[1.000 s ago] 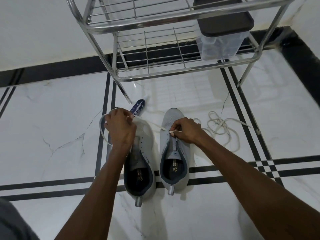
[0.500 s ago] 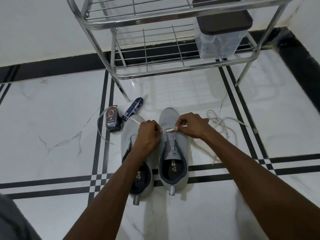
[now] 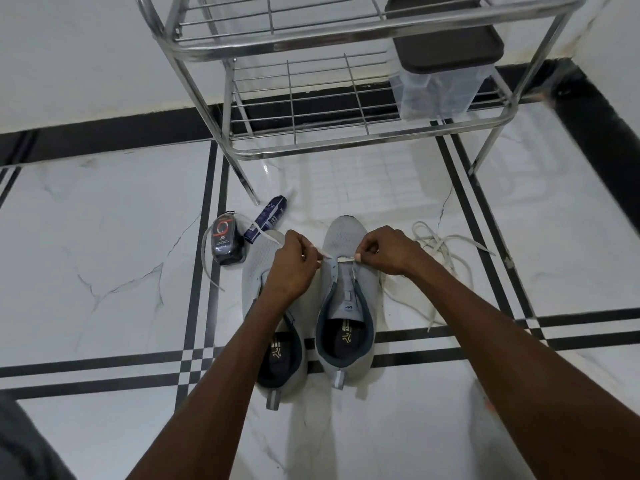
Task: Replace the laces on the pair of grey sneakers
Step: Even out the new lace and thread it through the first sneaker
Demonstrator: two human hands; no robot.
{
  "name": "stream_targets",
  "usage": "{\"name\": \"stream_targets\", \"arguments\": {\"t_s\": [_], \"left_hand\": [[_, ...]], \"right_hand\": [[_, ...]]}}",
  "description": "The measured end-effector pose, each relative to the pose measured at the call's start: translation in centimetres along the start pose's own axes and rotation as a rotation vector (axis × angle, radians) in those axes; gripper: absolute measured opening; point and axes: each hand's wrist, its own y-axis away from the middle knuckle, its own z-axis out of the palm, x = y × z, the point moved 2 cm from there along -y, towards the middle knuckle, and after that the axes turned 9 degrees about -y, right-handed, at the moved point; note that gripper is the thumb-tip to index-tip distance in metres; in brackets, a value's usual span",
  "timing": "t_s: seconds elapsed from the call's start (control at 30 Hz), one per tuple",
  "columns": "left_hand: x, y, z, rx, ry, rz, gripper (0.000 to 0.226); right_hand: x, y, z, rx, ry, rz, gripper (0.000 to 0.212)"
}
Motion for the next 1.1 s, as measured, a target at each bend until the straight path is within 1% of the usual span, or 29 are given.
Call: {"name": "stream_targets", "arguments": {"t_s": [0.13, 0.2, 0.27, 0.37, 0.47, 0.57, 0.73, 0.93, 1.1], "left_hand": [[0.0, -0.1, -0.2, 0.062, -0.152, 0.107, 0.031], [0.2, 0.0, -0.3, 0.075, -0.204, 0.177, 0.028], [0.3, 0.1, 0.0, 0.052, -0.251, 0.222, 0.017], [0.2, 0.1, 0.3, 0.074, -0.239, 0.192, 0.007], [0.4, 0.0, 0.6, 0.092, -0.205, 0.171, 0.007], [0.5, 0.0, 0.6, 0.107, -0.189, 0.143, 0.009], [0.1, 0.2, 0.9, 0.106, -0.205, 0.1, 0.009], [0.7, 0.4, 0.7, 0.084, -0.196, 0.086, 0.01], [0.7, 0.6, 0.7, 0.113, -0.182, 0.102, 0.007]], "right_hand": [[-0.2, -0.3, 0.0, -0.006, -0.001, 0.001, 0.019], [-0.3, -0.3, 0.2, -0.011, -0.006, -0.009, 0.019], [-0.3, -0.2, 0.4, -0.008, -0.018, -0.019, 0.018], [0.1, -0.1, 0.5, 0.023, -0.048, -0.039, 0.011], [0.3, 0.1, 0.4, 0.034, -0.079, -0.061, 0.005], [0.1, 0.3, 0.4, 0.031, -0.106, -0.074, 0.006], [0.1, 0.7, 0.4, -0.026, -0.182, -0.023, 0.003], [-0.4, 1.0, 0.1, -0.036, -0.15, 0.002, 0.009], [-1.0, 1.2, -0.1, -0.038, -0.139, 0.005, 0.01]]}}
